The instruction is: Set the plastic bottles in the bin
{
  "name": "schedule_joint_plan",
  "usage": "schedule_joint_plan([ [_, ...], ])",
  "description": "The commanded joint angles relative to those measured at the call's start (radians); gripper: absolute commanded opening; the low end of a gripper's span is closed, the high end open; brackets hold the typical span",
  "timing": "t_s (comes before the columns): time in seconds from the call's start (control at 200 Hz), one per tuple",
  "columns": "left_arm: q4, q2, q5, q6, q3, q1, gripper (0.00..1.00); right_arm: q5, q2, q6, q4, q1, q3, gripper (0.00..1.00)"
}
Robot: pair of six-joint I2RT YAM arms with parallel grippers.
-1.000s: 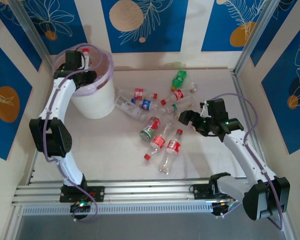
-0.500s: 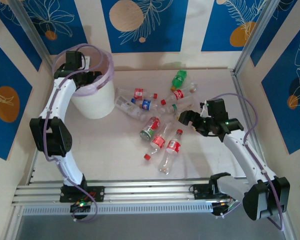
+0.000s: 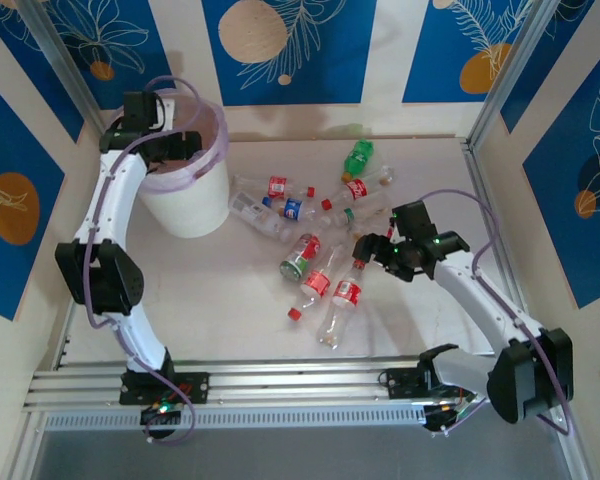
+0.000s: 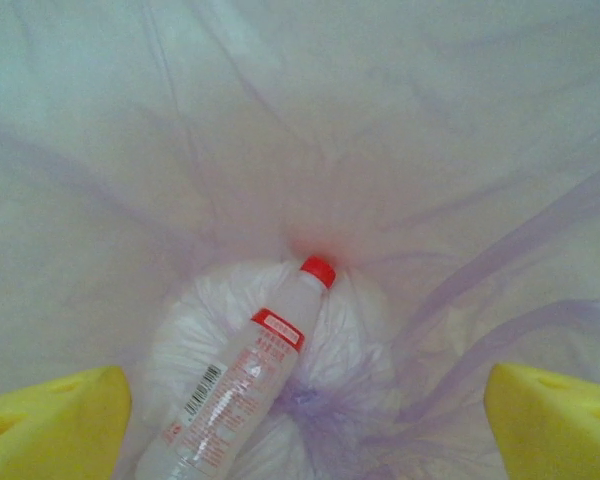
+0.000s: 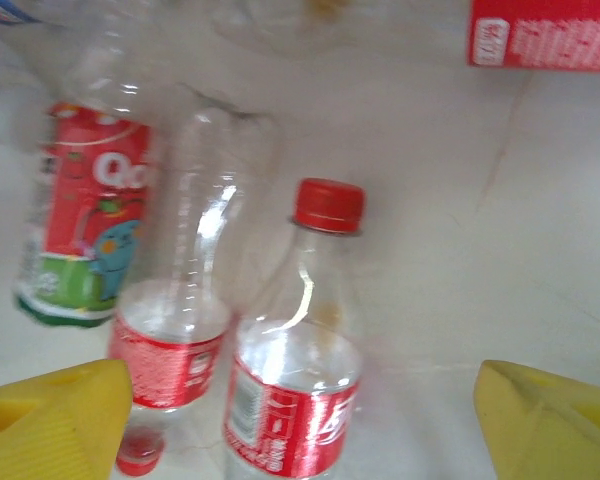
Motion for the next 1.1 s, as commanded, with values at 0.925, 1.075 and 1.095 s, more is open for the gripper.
schedule_joint_plan([
  [0.925,0.145,-0.744,0.184,-0.323,-0.735,-0.363,0.88,-0.020,0.351,0.211,0.150,0.200,-0.060,0.80],
  [1.075,0.197,-0.767,0.123,-0.377,-0.886,-0.508,0.89,-0.006,0.326,0.212,0.118,0.200,-0.047,0.74],
  [1.095,0.219,-0.772,0.131,-0.386,-0.910,-0.517,0.89,-0.004,0.323,0.214,0.111,0.200,-0.046,0.73],
])
